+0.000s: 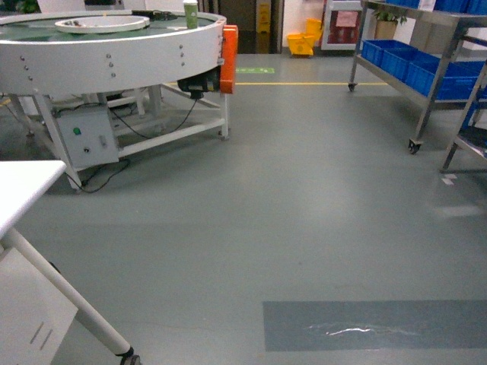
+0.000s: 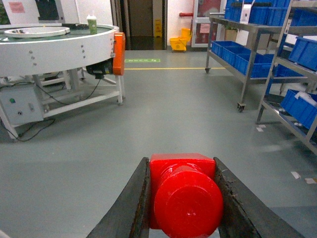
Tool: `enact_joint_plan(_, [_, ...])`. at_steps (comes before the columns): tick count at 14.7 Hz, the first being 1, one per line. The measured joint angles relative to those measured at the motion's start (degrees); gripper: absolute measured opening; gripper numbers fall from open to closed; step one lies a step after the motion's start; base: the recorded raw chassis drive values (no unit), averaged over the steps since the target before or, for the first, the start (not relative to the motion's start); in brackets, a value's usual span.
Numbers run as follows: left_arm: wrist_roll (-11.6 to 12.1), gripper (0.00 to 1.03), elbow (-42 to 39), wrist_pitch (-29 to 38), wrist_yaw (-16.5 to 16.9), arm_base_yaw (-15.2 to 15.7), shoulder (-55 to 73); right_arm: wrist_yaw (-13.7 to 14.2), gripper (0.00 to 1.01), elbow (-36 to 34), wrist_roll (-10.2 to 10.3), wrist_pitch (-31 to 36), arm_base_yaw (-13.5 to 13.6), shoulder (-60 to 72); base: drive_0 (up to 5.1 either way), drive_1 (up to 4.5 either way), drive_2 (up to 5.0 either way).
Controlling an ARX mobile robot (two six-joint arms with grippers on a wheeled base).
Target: Pick red block from blue box to shelf
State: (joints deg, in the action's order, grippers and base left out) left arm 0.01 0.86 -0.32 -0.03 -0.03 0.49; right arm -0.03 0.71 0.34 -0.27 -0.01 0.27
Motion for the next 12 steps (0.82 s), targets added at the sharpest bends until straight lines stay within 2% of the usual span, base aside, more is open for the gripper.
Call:
enact_joint_plan(7, [0.0, 0.98, 0.0, 0.09, 0.0, 0.0, 0.0, 0.02, 0.27, 0.0, 0.0, -0.04, 0.0, 0.0, 0.0, 0.0, 0.0])
enact_joint_plan(12, [0.0, 0.98, 0.0, 0.15, -0.02, 0.0, 0.0, 0.0, 0.27, 0.0, 0.0, 0.15, 0.0, 0.0, 0.0, 4.08, -4.2])
